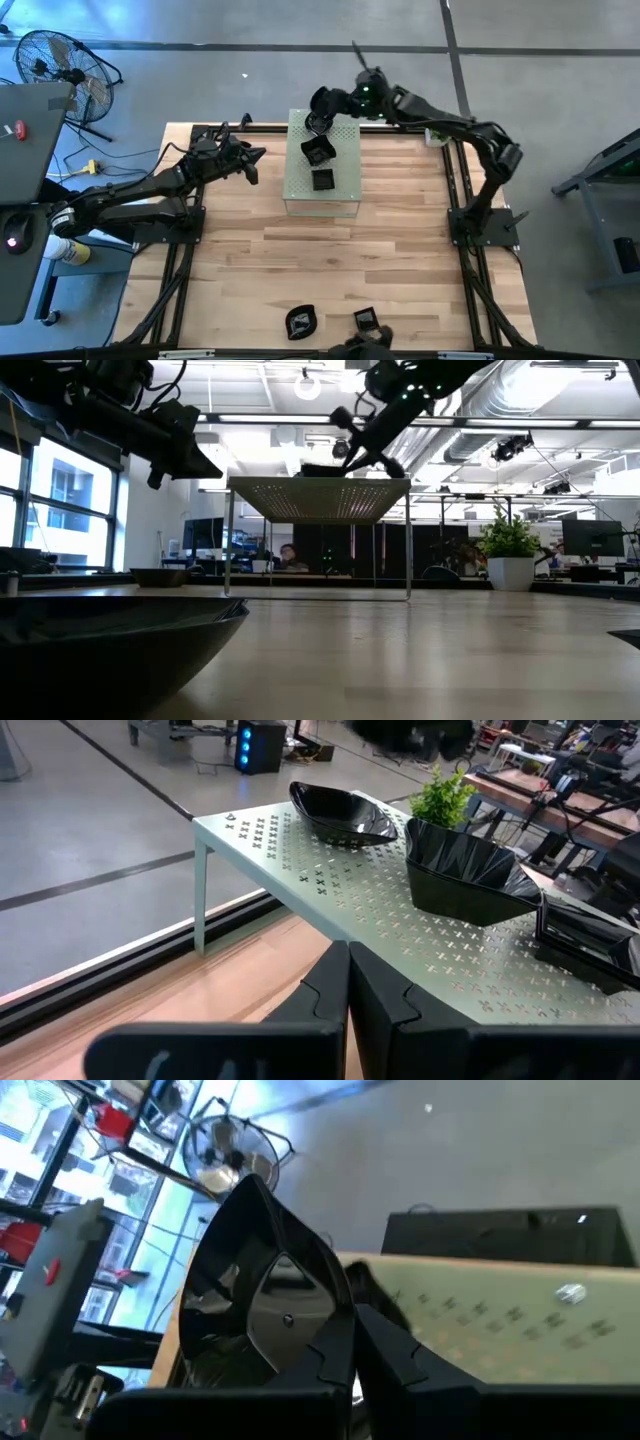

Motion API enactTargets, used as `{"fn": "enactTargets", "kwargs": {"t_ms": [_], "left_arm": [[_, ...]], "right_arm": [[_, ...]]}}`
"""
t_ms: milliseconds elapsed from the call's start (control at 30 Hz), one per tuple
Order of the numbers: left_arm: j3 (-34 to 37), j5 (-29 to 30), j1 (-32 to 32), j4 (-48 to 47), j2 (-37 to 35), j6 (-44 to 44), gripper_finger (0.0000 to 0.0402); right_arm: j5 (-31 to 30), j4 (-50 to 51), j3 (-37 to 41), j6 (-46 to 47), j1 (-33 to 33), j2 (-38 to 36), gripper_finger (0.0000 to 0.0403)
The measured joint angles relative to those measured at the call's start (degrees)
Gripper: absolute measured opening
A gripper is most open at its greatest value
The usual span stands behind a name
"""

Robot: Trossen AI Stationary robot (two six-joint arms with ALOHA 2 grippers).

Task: Pick & Place Mini shaped plates
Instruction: Stack the black leaf-shaped plate on top of the black leaf-shaped plate on the shelf

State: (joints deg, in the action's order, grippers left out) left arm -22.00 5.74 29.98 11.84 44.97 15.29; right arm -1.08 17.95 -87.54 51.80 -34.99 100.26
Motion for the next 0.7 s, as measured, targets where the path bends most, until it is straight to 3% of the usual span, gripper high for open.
{"fn": "enactTargets", "kwargs": {"t_ms": [700], "left_arm": [[0.0,0.0,0.0,0.0,0.0,0.0,0.0]], "right_arm": [[-0.5,-1.7,0.7,3.3,1.7,5.2,0.0011]]}}
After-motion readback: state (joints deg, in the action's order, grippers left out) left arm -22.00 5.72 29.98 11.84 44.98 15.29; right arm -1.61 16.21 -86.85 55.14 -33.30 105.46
